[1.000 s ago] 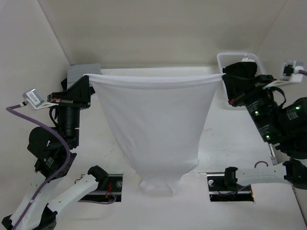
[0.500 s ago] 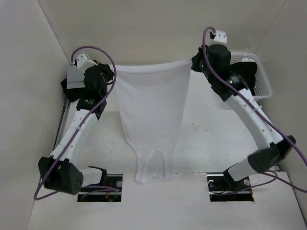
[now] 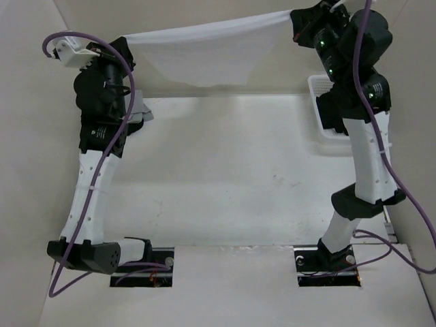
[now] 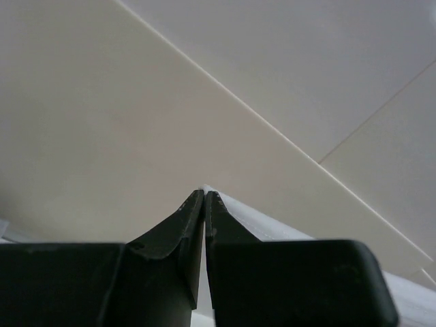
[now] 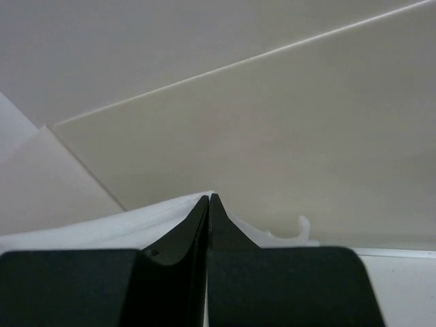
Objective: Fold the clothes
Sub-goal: Flatten the tank top out, then fold the tank top
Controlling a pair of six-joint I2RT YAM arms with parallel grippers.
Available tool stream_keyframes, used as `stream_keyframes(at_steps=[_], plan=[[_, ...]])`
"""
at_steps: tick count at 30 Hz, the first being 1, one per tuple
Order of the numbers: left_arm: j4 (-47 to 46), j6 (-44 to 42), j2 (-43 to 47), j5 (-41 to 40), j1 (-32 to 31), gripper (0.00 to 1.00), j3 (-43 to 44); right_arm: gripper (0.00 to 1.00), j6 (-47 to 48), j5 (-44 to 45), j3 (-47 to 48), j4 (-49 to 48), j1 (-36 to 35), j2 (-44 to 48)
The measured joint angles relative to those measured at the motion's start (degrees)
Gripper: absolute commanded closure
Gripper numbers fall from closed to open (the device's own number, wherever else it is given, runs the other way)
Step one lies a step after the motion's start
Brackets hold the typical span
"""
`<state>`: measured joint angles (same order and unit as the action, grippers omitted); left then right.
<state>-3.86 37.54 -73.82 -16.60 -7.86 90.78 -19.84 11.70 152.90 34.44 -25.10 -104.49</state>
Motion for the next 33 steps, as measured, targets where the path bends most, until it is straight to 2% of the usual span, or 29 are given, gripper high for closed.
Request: stream_keyframes(at_steps=[2,4,8,10,15,18,20,22,25,29,33], plan=[[-0.15,-0.26,1.55,0.17,-0.22,0.97,-0.26,0.99,0.44,-0.07,-3.72,-0.26,0.0,3.43],[-0.76,-0.52,3.65,0.11,-0.92,0.97,-2.27,0.99,0.85,0.26,-11.47,-0.98,-0.17,8.28],[-1.7,-1.16,9.88,-1.29,-3.89,0.97,-11.82,0.99,1.22,1.81,-35.74,-5.64,-1.81,20.37],[-1.97,-1.38,14.45,-2.56,-5.97,0.97,-19.63,0.99,1.18,2.95,-49.16,-7.96,-3.54,26.6],[1.14,-1.14,34.03,-7.78,-12.74,0.97,-47.12,0.99,-1.44,6.1,-82.18,-13.09,-11.65,42.66],[10.49,0.13,49.51,-11.02,-17.4,0.97,-59.89,0.99,-6.08,7.13,-100.04,-14.25,-19.17,53.11],[19.19,2.86,59.32,-12.48,-20.2,0.97,-63.89,0.99,-10.27,7.54,-109.5,-14.47,-24.46,58.86],[28.33,6.93,66.45,-13.4,-22.45,0.96,-64.98,0.99,-15.13,7.85,-117.11,-14.23,-29.88,62.84],[37.44,14.45,69.7,-14.71,-26.29,0.97,-64.98,0.99,-23.28,8.2,-125.61,-13.6,-37.64,65.42],[44.3,22.45,65.35,-16.2,-29.7,0.97,-64.98,0.99,-31.34,9.42,-130.11,-11.41,-44.33,65.83],[45.18,25.22,59.98,-19.04,-29.64,0.97,-64.54,0.99,-32.68,9.7,-128.5,-11.32,-42.53,64.87]])
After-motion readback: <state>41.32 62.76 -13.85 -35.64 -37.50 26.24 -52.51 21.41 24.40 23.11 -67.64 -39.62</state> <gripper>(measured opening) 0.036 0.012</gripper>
